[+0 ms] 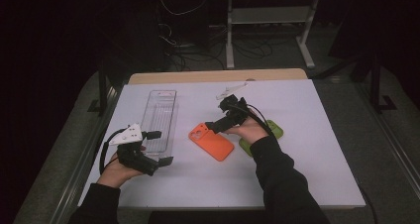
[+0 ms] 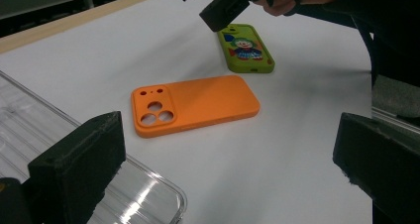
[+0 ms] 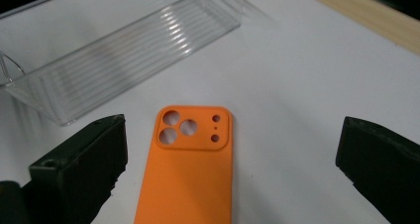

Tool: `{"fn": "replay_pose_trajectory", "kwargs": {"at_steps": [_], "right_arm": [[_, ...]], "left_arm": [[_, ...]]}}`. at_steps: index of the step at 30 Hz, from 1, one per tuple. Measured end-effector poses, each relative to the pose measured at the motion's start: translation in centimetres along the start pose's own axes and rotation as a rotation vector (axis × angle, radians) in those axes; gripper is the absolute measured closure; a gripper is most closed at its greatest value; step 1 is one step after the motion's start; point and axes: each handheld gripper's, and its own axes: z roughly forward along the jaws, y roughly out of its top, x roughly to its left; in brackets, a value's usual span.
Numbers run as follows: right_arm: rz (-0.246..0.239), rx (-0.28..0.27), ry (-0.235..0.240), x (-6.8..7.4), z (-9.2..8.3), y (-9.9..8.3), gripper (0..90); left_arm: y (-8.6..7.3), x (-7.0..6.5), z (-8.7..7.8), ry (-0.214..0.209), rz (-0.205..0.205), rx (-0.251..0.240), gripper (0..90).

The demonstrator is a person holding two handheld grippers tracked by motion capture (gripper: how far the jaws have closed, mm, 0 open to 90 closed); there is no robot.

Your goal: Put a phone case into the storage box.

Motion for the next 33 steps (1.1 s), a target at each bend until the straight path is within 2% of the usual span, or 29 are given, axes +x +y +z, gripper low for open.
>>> {"fn": "replay_pose_trajectory", "kwargs": {"at_steps": [5,9,15,17,18,19,23,25,32,33], "right_arm": [[-0.004,0.066,-0.007,0.2,0.5,-0.2,0.0],[-0.003,0.084,-0.012,0.3,0.8,-0.4,0.0],[-0.014,0.152,-0.015,0.5,1.7,-0.8,0.0],[-0.012,0.161,-0.010,0.5,1.8,-0.8,0.0],[-0.008,0.190,-0.006,0.6,2.1,-0.9,0.0],[-0.008,0.190,-0.006,0.6,2.1,-0.9,0.0],[-0.018,0.250,-0.003,0.9,2.9,-1.3,0.0],[-0.016,0.261,-0.001,1.0,3.1,-1.3,0.0],[-0.047,0.336,-0.011,1.5,4.3,-1.9,0.0],[-0.047,0.346,-0.001,1.6,4.4,-1.9,0.0]], "left_arm": [[0.0,0.0,0.0,-0.001,-0.003,-0.001,0.0],[0.0,-0.1,0.0,-0.001,-0.010,-0.005,0.0],[0.0,-0.1,-0.1,0.001,-0.013,-0.004,0.0],[0.0,-0.1,0.0,0.001,-0.011,-0.005,0.0],[0.0,-0.1,-0.1,0.001,-0.011,-0.005,0.0],[0.0,-0.1,-0.1,0.001,-0.011,-0.008,0.0],[0.0,0.0,-0.1,0.000,-0.009,-0.008,0.0],[0.1,0.1,-0.2,0.000,0.012,0.006,0.0],[0.0,0.1,-0.2,0.000,0.004,0.002,0.0],[0.0,0.1,-0.1,0.000,0.003,0.002,0.0]]}}
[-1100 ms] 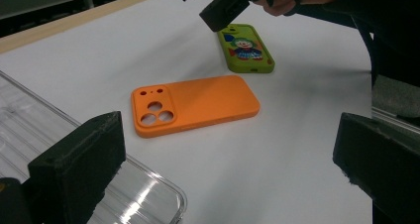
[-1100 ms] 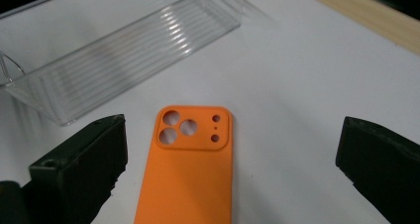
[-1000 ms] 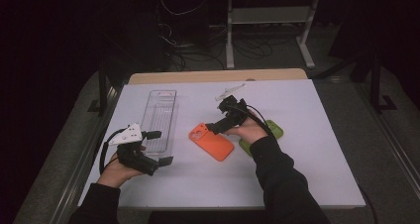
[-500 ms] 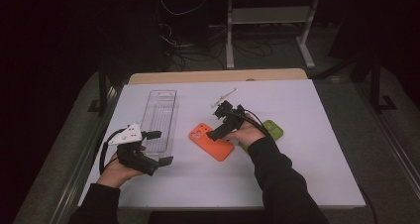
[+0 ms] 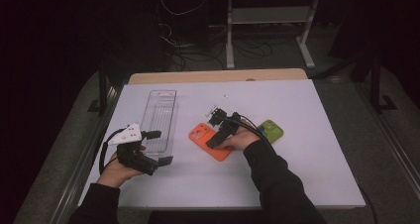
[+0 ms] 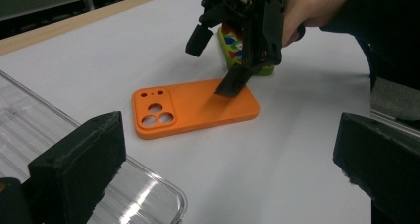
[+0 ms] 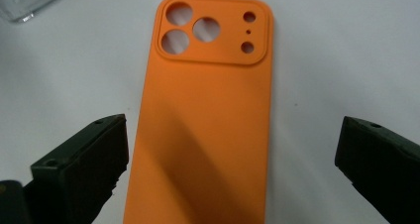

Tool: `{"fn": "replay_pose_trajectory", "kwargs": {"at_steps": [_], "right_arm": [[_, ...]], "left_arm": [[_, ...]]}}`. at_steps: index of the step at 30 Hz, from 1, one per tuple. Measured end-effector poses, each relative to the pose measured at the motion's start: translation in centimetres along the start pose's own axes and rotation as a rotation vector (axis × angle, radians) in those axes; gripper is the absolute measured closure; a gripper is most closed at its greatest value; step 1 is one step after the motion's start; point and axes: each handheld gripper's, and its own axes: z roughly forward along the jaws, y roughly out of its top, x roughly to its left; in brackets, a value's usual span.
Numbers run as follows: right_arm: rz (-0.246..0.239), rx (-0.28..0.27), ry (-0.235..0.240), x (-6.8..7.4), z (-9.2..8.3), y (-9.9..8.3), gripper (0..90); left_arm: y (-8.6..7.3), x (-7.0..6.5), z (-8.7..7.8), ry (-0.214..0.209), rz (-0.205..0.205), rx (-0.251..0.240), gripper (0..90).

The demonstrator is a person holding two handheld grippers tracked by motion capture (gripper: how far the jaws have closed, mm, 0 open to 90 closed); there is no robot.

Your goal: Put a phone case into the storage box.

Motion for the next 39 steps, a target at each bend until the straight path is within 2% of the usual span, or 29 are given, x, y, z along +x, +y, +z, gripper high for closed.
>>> {"fn": "replay_pose_trajectory", "kwargs": {"at_steps": [7,15,18,19,31,32,39], "right_arm": [[-0.012,0.052,0.003,0.6,1.1,0.0,0.0],[-0.019,0.085,0.009,1.1,2.2,0.1,0.0],[-0.035,0.106,-0.007,1.1,2.6,0.1,0.6],[-0.023,0.110,-0.004,1.2,2.7,0.1,0.7],[-0.044,0.143,-0.049,1.4,2.8,0.0,7.8],[-0.026,0.142,-0.043,1.6,2.8,0.1,8.7],[-0.027,0.149,-0.055,2.0,2.6,0.1,13.2]], "left_arm": [[0.0,0.0,-0.1,-0.001,0.003,0.001,0.0],[0.0,0.0,0.0,0.001,-0.012,-0.001,0.0],[0.0,0.0,-0.1,0.000,-0.008,0.003,0.0],[0.0,0.0,-0.1,0.000,-0.009,0.003,0.0],[0.0,0.0,0.0,0.001,-0.015,0.000,0.0],[0.0,0.0,0.0,0.001,-0.015,0.000,0.0],[0.0,-0.1,0.0,0.001,-0.013,-0.002,0.0]]}}
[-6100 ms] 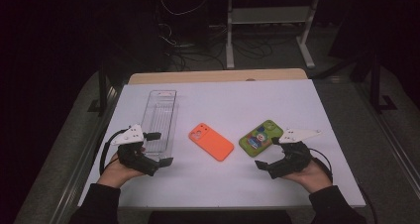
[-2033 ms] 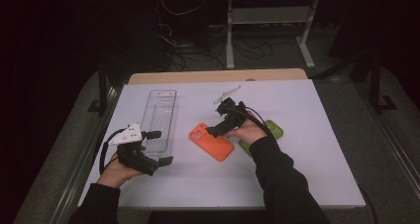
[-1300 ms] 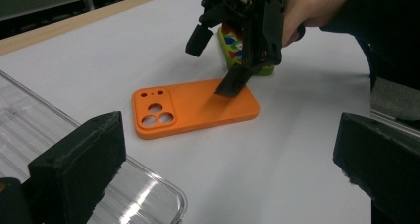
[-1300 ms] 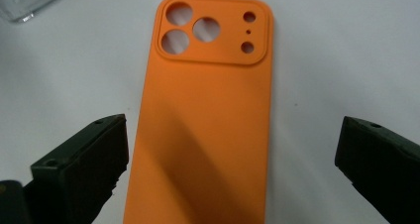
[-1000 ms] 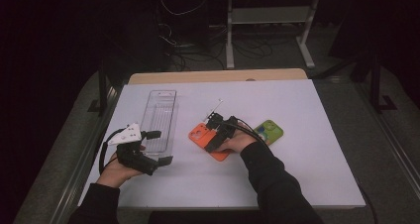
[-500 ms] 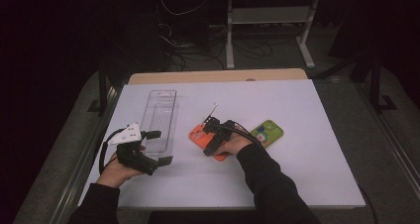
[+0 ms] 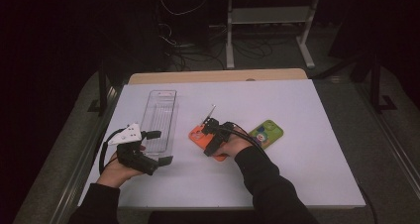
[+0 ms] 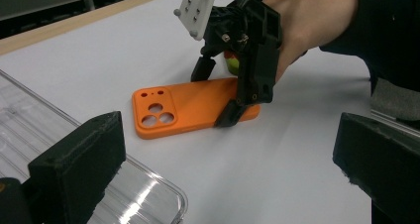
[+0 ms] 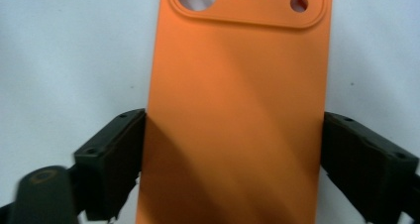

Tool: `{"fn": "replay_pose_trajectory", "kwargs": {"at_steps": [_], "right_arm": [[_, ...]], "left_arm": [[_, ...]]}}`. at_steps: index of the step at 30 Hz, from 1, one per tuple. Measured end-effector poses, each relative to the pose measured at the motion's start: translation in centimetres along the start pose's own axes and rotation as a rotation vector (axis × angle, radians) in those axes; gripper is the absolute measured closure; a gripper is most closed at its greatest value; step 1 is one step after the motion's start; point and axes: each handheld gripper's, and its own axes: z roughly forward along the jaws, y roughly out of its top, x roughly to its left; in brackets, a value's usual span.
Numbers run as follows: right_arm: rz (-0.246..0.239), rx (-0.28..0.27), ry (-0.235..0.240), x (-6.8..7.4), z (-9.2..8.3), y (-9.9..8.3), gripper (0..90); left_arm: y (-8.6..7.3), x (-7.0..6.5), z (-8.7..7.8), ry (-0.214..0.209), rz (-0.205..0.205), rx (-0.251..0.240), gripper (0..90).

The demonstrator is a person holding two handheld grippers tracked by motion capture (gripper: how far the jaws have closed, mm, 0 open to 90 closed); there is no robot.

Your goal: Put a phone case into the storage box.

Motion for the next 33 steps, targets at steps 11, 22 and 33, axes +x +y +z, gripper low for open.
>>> {"fn": "replay_pose_trajectory", "kwargs": {"at_steps": [11,22,33], "right_arm": [[0.047,-0.002,-0.010,0.2,-0.1,-0.2,15.1],[0.030,-0.036,0.013,-1.1,-1.4,-0.5,15.2],[-0.003,-0.086,0.036,-3.3,-4.8,-1.9,15.2]], "left_arm": [[0.0,0.0,0.0,-0.001,0.004,0.008,0.0],[0.0,0.0,0.1,-0.001,0.005,0.008,0.0],[0.3,0.2,0.6,-0.005,-0.009,0.004,0.0]]}}
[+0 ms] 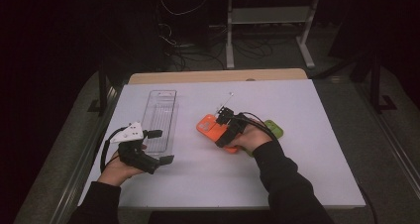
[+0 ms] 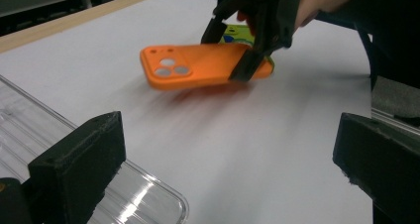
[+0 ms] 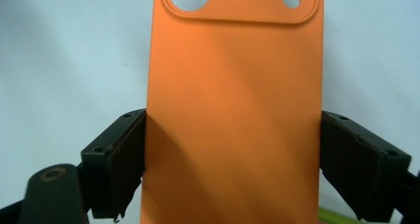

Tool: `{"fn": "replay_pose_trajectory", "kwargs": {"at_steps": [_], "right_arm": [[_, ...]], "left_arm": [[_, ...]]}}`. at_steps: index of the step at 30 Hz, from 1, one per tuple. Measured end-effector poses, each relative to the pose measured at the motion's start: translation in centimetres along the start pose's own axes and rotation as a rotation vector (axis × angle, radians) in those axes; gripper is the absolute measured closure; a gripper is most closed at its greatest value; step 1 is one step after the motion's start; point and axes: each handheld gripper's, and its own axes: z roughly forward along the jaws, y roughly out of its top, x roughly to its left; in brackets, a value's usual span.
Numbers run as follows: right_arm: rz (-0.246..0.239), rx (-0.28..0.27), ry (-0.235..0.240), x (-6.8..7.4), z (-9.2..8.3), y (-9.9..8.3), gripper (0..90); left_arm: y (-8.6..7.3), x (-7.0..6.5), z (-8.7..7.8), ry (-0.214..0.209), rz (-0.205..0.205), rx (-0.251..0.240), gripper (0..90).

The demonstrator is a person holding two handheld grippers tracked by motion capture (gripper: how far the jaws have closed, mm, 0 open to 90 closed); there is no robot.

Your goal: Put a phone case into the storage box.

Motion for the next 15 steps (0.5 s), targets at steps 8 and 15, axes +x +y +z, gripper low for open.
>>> {"fn": "replay_pose_trajectory", "kwargs": {"at_steps": [8,15], "right_arm": [[-0.034,-0.030,0.026,-1.5,-2.0,-1.5,15.2],[-0.065,-0.062,0.037,-2.8,-3.9,-2.7,15.2]], "left_arm": [[1.2,0.3,0.8,-0.001,0.016,0.023,0.0],[2.7,0.1,2.1,-0.016,0.060,0.054,0.0]]}}
